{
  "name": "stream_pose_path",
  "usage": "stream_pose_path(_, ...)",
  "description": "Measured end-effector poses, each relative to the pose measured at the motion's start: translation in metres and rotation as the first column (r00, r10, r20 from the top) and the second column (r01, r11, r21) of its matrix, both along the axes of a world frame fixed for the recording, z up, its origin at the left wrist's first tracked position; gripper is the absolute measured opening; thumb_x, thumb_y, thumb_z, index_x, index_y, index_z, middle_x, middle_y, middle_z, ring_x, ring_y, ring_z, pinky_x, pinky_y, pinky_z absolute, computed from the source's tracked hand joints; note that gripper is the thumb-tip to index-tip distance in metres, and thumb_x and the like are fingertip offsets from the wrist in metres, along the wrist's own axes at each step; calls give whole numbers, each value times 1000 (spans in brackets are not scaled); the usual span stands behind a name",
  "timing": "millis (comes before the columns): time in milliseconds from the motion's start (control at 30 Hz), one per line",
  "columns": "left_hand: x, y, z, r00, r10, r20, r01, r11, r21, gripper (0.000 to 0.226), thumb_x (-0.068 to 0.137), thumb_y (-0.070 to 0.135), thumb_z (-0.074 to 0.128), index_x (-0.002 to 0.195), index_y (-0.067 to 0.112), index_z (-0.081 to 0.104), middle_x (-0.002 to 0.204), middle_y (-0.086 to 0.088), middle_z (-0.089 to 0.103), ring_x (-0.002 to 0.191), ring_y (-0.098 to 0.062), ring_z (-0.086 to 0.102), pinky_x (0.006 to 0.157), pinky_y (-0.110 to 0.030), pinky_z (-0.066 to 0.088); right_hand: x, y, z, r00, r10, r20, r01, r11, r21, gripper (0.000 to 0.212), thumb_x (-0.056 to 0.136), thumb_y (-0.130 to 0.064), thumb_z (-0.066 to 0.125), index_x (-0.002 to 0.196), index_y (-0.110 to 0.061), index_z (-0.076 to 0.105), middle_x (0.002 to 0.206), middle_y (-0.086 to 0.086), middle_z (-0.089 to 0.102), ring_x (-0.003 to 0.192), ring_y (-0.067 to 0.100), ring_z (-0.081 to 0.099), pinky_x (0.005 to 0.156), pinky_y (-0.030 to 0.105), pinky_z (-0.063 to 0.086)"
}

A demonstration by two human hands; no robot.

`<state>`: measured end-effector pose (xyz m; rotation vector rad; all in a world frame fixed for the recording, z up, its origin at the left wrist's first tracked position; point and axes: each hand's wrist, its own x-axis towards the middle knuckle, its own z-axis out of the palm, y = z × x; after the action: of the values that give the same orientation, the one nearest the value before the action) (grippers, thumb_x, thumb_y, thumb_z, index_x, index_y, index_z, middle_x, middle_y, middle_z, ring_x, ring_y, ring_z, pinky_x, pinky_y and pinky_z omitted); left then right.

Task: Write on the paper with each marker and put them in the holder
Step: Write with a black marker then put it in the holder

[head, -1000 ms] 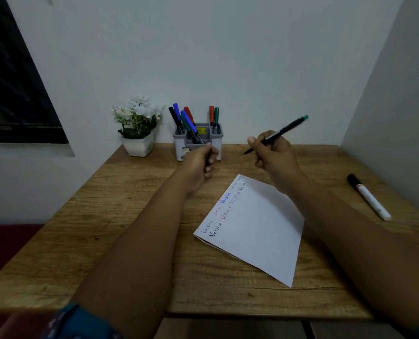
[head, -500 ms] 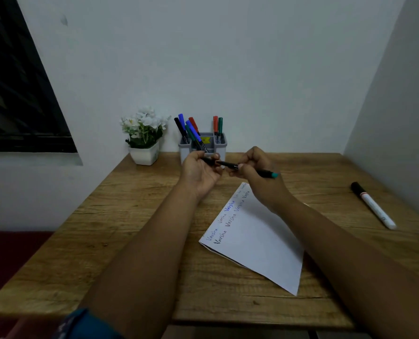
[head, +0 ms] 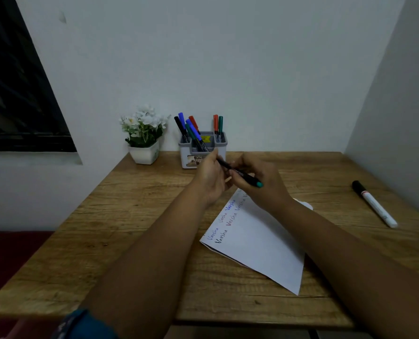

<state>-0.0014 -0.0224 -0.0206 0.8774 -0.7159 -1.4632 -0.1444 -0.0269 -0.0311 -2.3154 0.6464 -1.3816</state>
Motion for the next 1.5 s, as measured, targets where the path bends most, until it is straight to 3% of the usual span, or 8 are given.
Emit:
stream_pose_path(267,-6,2,4,997,75,33,-73,996,-44,35,101,27,32,69,18,42,54,5,51,64,-13,52,70,-31,42,5,-1,0,998,-35,-53,28,990,-139,5,88,-4,68,91,-5,64,84,12,69,78,29,66,68,50,52)
stream_pose_path(400,-3,0,5,997,63,53,-59,995,-77,32,101,25,33,72,15,45,66,1,51,87,-21,51,88,-40,40,8,1,0,999,-2,45,7,993,-115,14,87,-3,68,93,-15,63,89,5,70,82,20,67,72,39,55)
stream_pose_path(567,-6,2,8,998,-11,55,20,985,-173,15,101,16,41,102,5,51,93,-11,56,90,-20,55,79,-31,48,4,-10,-3,989,-55,140,62,997,-41,7,89,-11,69,94,-10,63,80,-6,68,72,6,64,65,20,49)
stream_pose_path(700,-5,0,3,995,99,-28,-102,971,-216,18,97,8,52,110,-4,54,99,-18,61,94,-24,62,89,-33,52,1,-12,-3,971,-35,237,17,997,79,12,85,-14,76,94,-12,69,92,0,75,83,13,72,73,28,58)
stream_pose_path(1000,12,-5,-2,905,396,153,-362,909,-208,60,84,4,71,130,2,32,117,-21,64,100,-26,68,74,-28,59,2,-12,-7,991,-134,26,134,991,-5,20,92,-7,65,111,-6,71,89,5,74,78,16,72,72,37,59)
stream_pose_path(1233,4,-5,-6,854,335,398,-242,933,-268,15,94,17,60,99,12,47,107,-19,66,90,-22,70,63,-24,58,9,-16,15,888,-319,-332,271,945,-184,66,83,-19,74,141,-15,42,88,1,73,78,19,69,66,31,53)
stream_pose_path(1367,15,-8,-10,777,377,505,-265,923,-280,4,96,22,57,98,20,55,96,-7,70,87,-18,69,66,-33,59,32,-27,30,858,-192,-477,259,963,79,107,80,-10,77,156,-25,4,87,6,72,73,18,67,69,32,56)
stream_pose_path(1500,24,-11,-14,720,427,547,-282,900,-332,16,98,25,52,108,19,64,94,3,70,94,-16,66,77,-25,54,58,-42,43,857,-158,-491,235,967,100,93,88,-11,67,156,-25,6,106,10,65,87,23,64,69,23,46)
